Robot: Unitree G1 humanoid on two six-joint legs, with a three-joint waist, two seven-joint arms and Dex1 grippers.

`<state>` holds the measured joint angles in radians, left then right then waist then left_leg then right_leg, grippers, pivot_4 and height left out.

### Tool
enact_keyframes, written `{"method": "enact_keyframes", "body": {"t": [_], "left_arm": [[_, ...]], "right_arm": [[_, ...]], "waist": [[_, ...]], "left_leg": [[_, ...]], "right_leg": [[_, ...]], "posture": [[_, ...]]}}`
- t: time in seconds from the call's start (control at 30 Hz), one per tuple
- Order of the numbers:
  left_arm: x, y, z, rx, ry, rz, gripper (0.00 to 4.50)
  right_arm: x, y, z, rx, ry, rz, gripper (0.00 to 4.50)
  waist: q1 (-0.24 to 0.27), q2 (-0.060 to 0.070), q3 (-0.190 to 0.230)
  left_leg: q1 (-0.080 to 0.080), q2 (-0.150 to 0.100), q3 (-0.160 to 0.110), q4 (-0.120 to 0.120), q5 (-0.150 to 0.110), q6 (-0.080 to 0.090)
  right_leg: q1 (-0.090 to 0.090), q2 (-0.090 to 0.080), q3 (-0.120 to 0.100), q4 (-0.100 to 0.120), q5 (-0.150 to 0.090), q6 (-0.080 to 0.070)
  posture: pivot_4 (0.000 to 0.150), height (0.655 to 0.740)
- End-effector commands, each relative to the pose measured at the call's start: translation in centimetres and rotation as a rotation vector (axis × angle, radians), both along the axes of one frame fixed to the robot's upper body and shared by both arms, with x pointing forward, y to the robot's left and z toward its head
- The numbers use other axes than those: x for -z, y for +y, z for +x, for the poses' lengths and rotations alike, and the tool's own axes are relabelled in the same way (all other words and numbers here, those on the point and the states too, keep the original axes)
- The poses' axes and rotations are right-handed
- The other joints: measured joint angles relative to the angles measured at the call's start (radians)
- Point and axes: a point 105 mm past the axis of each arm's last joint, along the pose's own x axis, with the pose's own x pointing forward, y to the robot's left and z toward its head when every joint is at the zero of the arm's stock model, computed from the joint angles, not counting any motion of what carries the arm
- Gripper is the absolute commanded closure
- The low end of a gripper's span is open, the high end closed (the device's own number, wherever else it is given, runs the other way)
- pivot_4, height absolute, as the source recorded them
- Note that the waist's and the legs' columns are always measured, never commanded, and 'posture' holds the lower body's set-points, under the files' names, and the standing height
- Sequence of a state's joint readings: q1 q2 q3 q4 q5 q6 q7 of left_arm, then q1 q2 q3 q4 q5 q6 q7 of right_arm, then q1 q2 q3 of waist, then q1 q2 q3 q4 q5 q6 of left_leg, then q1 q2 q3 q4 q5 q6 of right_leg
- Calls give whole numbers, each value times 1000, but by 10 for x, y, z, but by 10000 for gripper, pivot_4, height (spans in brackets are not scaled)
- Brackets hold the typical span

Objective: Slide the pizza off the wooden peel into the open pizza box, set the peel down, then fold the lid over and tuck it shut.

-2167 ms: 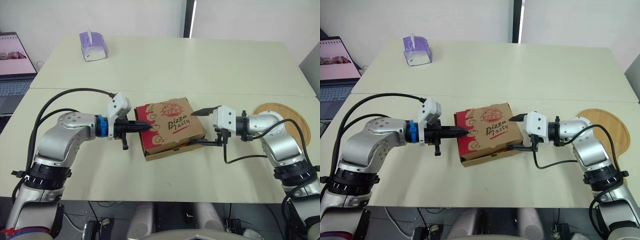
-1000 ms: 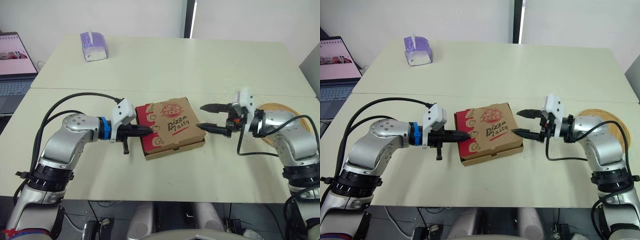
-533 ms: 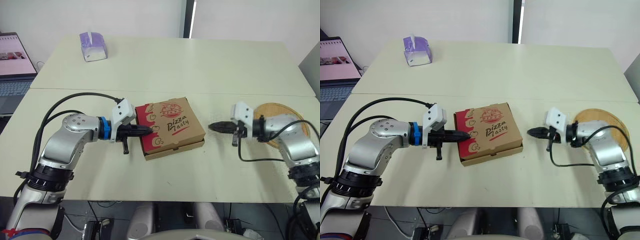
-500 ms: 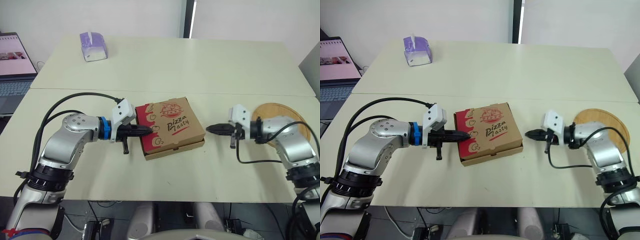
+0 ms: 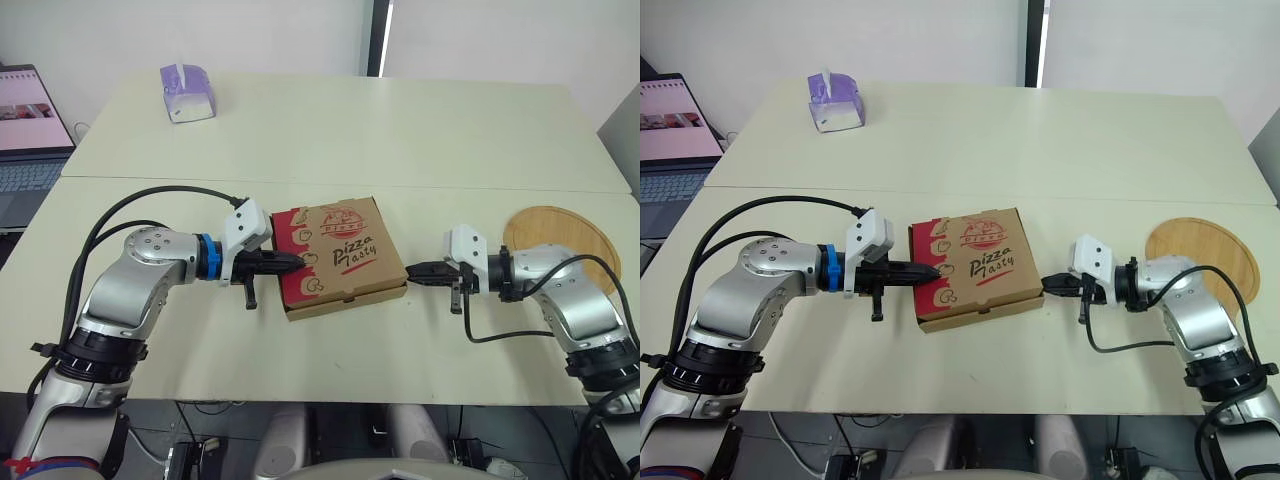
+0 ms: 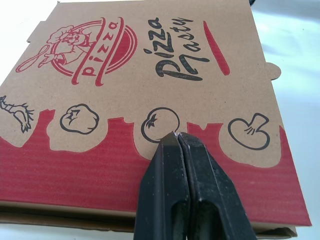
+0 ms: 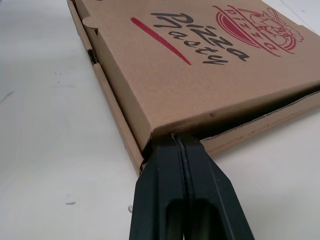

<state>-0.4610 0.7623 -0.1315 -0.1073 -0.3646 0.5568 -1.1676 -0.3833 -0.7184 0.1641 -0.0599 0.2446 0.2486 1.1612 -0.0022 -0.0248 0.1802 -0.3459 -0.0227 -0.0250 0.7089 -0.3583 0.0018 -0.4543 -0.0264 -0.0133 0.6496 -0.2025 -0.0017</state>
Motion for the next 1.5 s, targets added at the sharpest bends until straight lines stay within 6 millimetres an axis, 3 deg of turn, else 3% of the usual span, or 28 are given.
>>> {"method": "enact_keyframes", "body": {"t": [0.03,0.13,0.2,0.37,0.5,0.6,0.9,1.17,1.5], "left_arm": [[-2,1,0,9,-23,15,45000],[-2,1,1,9,-23,16,45000],[-2,1,1,9,-25,16,45000],[-7,0,0,12,-36,-15,45000],[-23,5,-3,9,-42,-81,45000],[-39,18,-10,4,-39,-89,45000],[-15,27,-24,-8,7,8,45000],[4,13,-24,-5,14,13,45000],[-9,26,-24,3,16,25,45000]], "right_arm": [[-23,-16,18,31,-117,-28,44730],[-38,-17,26,35,-134,15,44730],[-49,-3,19,-10,-82,124,44730],[-37,13,5,-72,-35,129,44730],[-29,16,3,-73,-25,122,44730],[-22,16,0,-81,-12,103,44730],[-19,18,2,-81,-17,94,44730],[-20,17,3,-77,-20,89,44730],[-21,16,4,-70,-27,83,44730]], "waist": [[-1,0,0],[0,0,0],[0,0,0],[1,0,0],[0,0,0],[0,0,0],[1,1,0],[2,1,0],[1,1,0]], "left_leg": [[0,0,0,0,0,0],[0,0,0,1,0,0],[0,0,0,1,0,0],[0,1,-1,1,0,0],[-1,0,0,2,-1,1],[-1,1,0,2,-1,1],[-1,1,0,2,-1,1],[-1,1,0,2,-1,1],[-1,0,-1,2,-1,2]], "right_leg": [[0,0,0,0,0,0],[0,0,0,0,1,0],[0,1,0,0,1,0],[0,1,0,0,1,0],[0,1,0,0,1,0],[0,1,0,0,1,0],[0,1,0,-1,1,0],[1,1,0,-1,1,0],[1,1,0,-1,1,1]], "posture": [[1500,7400],[1500,7400],[1500,7400],[1500,7400],[1500,7400],[1500,7400],[1500,7400],[1500,7400],[1500,7400]]}}
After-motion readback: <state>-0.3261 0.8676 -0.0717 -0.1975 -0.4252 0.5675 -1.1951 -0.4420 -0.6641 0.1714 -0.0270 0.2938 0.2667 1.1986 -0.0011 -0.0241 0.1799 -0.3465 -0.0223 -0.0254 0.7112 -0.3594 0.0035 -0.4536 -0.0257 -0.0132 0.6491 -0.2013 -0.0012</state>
